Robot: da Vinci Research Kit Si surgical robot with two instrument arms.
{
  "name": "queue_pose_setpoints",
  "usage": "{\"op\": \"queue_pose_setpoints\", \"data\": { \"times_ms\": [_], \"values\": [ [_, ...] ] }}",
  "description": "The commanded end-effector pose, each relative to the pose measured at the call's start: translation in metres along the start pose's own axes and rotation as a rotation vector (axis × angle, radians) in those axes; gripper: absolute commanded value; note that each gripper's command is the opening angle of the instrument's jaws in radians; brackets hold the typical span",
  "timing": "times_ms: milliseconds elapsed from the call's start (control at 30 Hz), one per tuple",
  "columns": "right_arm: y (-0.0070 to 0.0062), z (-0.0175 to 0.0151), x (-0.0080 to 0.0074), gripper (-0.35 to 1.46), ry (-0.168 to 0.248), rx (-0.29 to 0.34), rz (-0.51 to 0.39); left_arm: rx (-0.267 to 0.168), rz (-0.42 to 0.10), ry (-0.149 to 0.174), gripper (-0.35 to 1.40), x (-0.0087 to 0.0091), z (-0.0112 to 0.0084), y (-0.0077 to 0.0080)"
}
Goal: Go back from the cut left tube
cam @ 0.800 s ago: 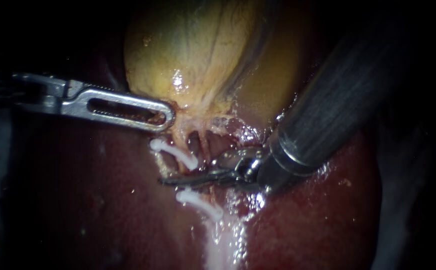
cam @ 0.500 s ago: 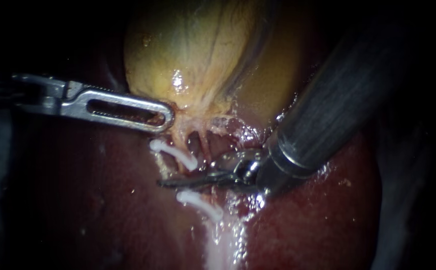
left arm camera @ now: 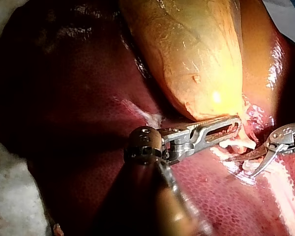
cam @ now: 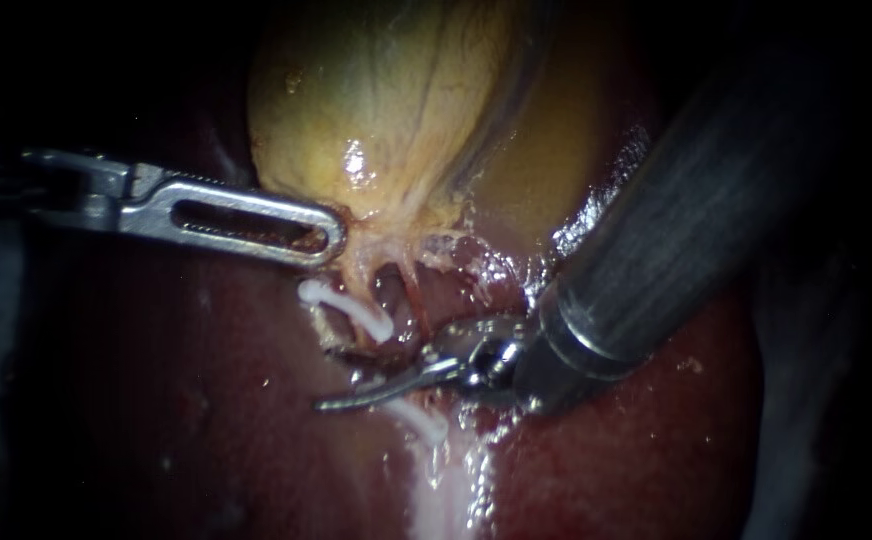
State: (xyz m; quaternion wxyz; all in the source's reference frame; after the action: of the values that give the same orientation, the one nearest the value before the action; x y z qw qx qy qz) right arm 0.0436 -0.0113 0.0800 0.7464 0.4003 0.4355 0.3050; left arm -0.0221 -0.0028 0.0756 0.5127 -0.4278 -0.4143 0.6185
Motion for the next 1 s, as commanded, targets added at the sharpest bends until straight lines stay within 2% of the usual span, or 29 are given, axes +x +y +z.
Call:
{"op": "queue_pose_setpoints", "data": {
  "times_ms": [33,200,367,567,767,1000],
  "values": [
    [-0.0002,-0.0003,0.0,1.38,-0.001,0.002,-0.002,0.0,0.0,0.0,-0.35,0.0,0.0,-0.0001],
    [-0.0011,-0.002,-0.0006,1.4,-0.006,0.007,-0.08,-0.001,0.0,-0.001,-0.35,0.0001,-0.0002,-0.0003],
    [-0.0018,-0.0053,-0.0008,1.43,0.015,-0.044,-0.212,-0.001,0.0,-0.001,-0.35,0.0001,-0.0002,-0.0004],
    [-0.0019,-0.0106,0.0002,1.43,0.025,-0.083,-0.364,-0.001,0.0,-0.001,-0.35,0.0001,-0.0002,-0.0004],
    [-0.0021,-0.0151,0.0015,1.43,0.042,-0.119,-0.424,-0.001,0.0,-0.001,-0.35,0.0001,-0.0002,-0.0004],
    [-0.0023,-0.0177,0.0022,1.43,0.045,-0.169,-0.455,0.0,0.001,0.0,-0.35,0.0,-0.0001,-0.0004]
  ]
}}
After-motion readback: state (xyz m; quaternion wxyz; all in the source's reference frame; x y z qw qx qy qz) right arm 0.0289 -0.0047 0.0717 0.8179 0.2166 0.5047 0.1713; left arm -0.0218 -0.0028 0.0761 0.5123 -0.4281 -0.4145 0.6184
